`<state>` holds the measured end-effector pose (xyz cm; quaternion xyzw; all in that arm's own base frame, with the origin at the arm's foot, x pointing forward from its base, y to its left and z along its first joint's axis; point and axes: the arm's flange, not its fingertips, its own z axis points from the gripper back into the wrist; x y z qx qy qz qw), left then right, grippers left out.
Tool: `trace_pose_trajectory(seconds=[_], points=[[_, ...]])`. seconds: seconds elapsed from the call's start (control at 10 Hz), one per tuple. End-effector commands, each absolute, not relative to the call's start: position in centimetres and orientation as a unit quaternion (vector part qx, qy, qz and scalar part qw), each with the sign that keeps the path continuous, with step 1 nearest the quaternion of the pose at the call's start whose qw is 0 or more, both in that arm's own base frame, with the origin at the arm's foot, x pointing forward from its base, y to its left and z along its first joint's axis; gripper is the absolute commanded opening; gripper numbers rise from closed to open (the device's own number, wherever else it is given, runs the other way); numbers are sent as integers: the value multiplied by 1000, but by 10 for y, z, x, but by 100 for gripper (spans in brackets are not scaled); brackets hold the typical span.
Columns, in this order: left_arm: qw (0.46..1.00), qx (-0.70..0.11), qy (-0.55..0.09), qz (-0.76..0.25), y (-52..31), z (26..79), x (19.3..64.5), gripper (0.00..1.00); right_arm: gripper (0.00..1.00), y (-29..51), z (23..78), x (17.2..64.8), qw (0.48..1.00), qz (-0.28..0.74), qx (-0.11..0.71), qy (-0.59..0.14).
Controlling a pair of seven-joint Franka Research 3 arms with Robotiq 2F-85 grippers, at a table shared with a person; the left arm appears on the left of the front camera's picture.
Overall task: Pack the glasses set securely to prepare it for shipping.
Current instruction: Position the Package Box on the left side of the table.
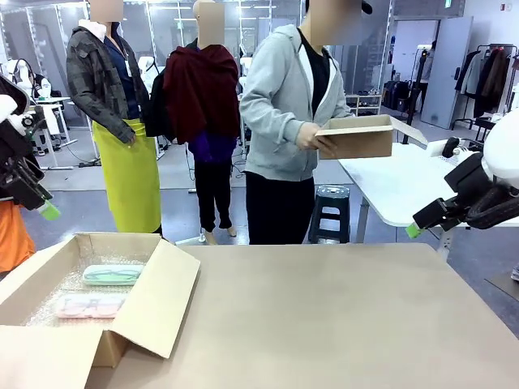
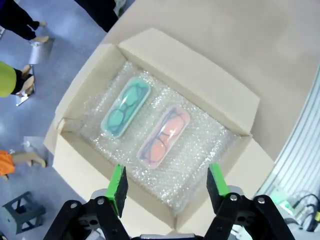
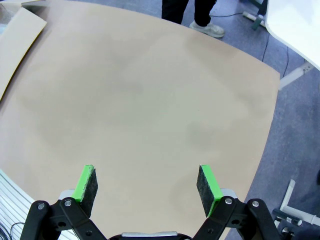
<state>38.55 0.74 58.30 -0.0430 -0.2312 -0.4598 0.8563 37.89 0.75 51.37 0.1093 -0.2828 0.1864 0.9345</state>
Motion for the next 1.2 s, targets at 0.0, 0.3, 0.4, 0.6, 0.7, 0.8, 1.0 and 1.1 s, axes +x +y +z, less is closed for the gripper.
trace_pose_trajectory(seconds=[0.0, 0.3, 0.4, 0.6, 0.7, 0.8, 1.0, 1.1], points=[[862, -44, -236, -447, 10, 575, 380, 100, 100, 9, 513, 379, 934, 184, 107, -288], [866, -78, -202, -451, 23, 573, 379, 100, 100, 9, 513, 379, 934, 184, 107, -288], [860, -55, -229, -453, 14, 574, 384, 100, 100, 9, 513, 379, 934, 184, 107, -288], [860, -55, -229, -453, 14, 574, 384, 100, 100, 9, 513, 379, 934, 184, 107, -288], [860, -55, -229, -453, 14, 574, 384, 100, 100, 9, 513, 379, 934, 184, 107, -288], [860, -55, -229, -453, 14, 574, 384, 100, 100, 9, 513, 379, 934, 184, 107, -288], [860, -55, -229, -453, 14, 574, 384, 100, 100, 9, 513, 379, 934, 184, 107, -288], [860, -55, -229, -453, 14, 574, 384, 100, 100, 9, 513, 379, 934, 184, 107, -288]])
